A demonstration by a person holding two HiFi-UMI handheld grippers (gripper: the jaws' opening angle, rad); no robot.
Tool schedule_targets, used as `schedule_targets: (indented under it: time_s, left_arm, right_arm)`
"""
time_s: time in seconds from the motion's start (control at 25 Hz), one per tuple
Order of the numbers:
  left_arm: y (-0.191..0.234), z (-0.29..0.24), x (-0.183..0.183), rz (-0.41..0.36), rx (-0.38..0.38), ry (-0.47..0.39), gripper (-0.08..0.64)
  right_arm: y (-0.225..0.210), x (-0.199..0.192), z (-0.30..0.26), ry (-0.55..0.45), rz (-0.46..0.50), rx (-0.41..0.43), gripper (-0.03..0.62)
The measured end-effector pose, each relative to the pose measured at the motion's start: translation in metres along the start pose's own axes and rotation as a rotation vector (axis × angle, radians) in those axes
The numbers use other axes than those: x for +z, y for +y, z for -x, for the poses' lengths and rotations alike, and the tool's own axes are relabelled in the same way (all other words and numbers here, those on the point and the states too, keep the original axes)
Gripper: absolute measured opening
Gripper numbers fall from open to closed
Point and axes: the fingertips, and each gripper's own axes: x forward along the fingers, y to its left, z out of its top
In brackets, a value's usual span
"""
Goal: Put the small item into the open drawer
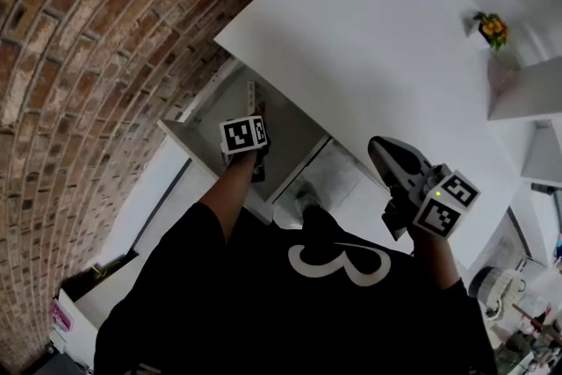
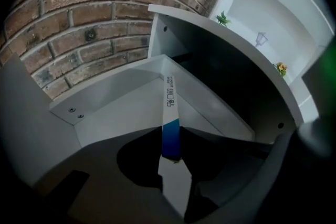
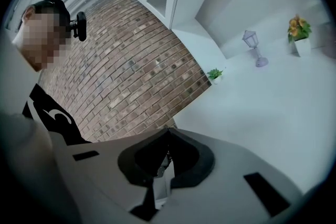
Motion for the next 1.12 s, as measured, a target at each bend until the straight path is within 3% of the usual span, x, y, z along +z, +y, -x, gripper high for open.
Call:
schedule_targets:
  time_s: [0.28,0.48,0.72,0.88,1.12]
  left_arm:
    - [-0.002,-0.008,-0.007,-0.027,0.018,0.005,0.086]
    - [-0.009,-0.01,-0.011,-0.028,-0.022,0.019,0.103]
    - [-0.013,-0.008,-0.01,0.003,-0.059,0.02,0.197]
    - [-0.018,0.005,0.0,0.071,-0.099,-0.042,0.291]
    - [-0.022,0.054,0.026,0.134,-0.121,-0.189,0.308]
  right_arm:
    - [-0.004,-0.004,0.0,0.009,-0.004,-0.007,0.011]
    - [-0.003,-0.007,-0.001,0.015,-0.006,-0.002,0.011]
    - [-0.001,-0.006,-0.002,0.016,0.001,0.013,0.011]
    - [0.006,-0.005,-0.002,0.016,0.02,0.037,0.011]
    - [0.032,0.0,0.001,0.025,0.069,0.128,0.011]
